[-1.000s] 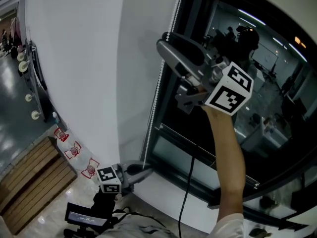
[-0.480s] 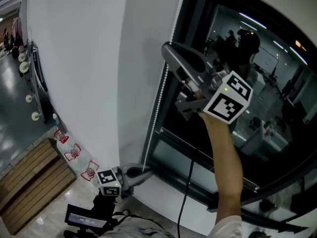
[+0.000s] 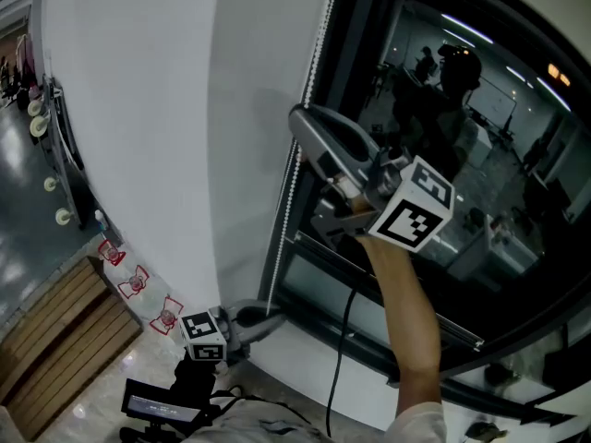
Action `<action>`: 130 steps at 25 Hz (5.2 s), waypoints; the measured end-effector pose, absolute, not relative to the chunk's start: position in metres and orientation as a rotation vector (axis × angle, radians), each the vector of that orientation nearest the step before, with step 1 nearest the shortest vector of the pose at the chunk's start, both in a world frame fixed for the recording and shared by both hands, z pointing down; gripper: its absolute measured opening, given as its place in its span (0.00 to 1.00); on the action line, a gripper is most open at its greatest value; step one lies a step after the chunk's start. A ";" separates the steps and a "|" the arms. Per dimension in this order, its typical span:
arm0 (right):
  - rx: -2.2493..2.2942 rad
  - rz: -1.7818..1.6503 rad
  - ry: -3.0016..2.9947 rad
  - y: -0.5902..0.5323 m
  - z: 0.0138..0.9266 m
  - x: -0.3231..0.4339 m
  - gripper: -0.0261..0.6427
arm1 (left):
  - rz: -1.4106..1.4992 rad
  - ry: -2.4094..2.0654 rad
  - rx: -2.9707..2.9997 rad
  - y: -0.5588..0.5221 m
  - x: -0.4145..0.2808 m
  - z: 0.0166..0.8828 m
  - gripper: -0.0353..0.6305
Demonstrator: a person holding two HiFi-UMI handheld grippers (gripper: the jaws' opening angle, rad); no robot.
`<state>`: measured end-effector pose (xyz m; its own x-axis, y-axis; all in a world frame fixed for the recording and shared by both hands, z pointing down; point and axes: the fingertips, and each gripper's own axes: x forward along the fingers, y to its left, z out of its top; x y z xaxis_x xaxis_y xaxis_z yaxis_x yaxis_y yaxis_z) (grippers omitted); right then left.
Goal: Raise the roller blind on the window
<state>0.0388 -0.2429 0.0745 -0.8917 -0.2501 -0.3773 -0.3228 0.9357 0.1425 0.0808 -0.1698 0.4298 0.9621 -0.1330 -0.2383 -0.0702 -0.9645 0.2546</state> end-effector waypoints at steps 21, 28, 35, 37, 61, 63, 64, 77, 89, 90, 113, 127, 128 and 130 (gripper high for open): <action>-0.513 -0.032 3.082 -0.230 0.317 0.016 0.06 | -0.348 -0.166 2.877 -0.178 0.081 0.426 0.05; -0.528 -0.075 3.157 -0.224 0.362 0.014 0.06 | -0.352 -0.203 2.869 -0.183 0.076 0.424 0.05; -0.485 -0.112 3.094 -0.226 0.349 0.023 0.18 | -0.371 -0.213 2.883 -0.183 0.075 0.419 0.05; -0.436 -0.106 3.079 -0.226 0.336 0.020 0.28 | -0.381 -0.217 2.886 -0.184 0.073 0.418 0.05; -0.306 0.443 2.841 -0.257 0.071 0.022 0.31 | -0.384 -0.230 2.892 -0.184 0.072 0.423 0.05; -0.300 0.455 2.828 -0.258 0.057 0.023 0.31 | -0.387 -0.234 2.890 -0.185 0.072 0.422 0.05; -0.297 0.461 2.822 -0.258 0.051 0.023 0.31 | -0.389 -0.237 2.888 -0.185 0.072 0.422 0.05; -0.281 0.513 2.793 -0.260 0.019 0.017 0.28 | -0.397 -0.255 2.884 -0.187 0.069 0.423 0.05; -0.347 0.437 2.748 -0.267 0.017 0.012 0.08 | -0.410 -0.275 2.877 -0.190 0.067 0.423 0.05; -0.347 0.428 2.747 -0.267 0.016 0.012 0.06 | -0.413 -0.277 2.876 -0.190 0.067 0.423 0.05; -0.466 0.325 2.838 -0.259 0.105 0.025 0.05 | -0.399 -0.235 2.866 -0.188 0.074 0.427 0.05; -0.532 0.042 3.027 -0.244 0.274 0.020 0.05 | -0.380 -0.244 2.842 -0.187 0.070 0.435 0.05; -0.540 0.043 3.039 -0.243 0.281 0.021 0.05 | -0.379 -0.246 2.841 -0.187 0.070 0.435 0.05; -0.548 0.033 3.058 -0.240 0.293 0.021 0.05 | -0.378 -0.250 2.838 -0.188 0.070 0.436 0.05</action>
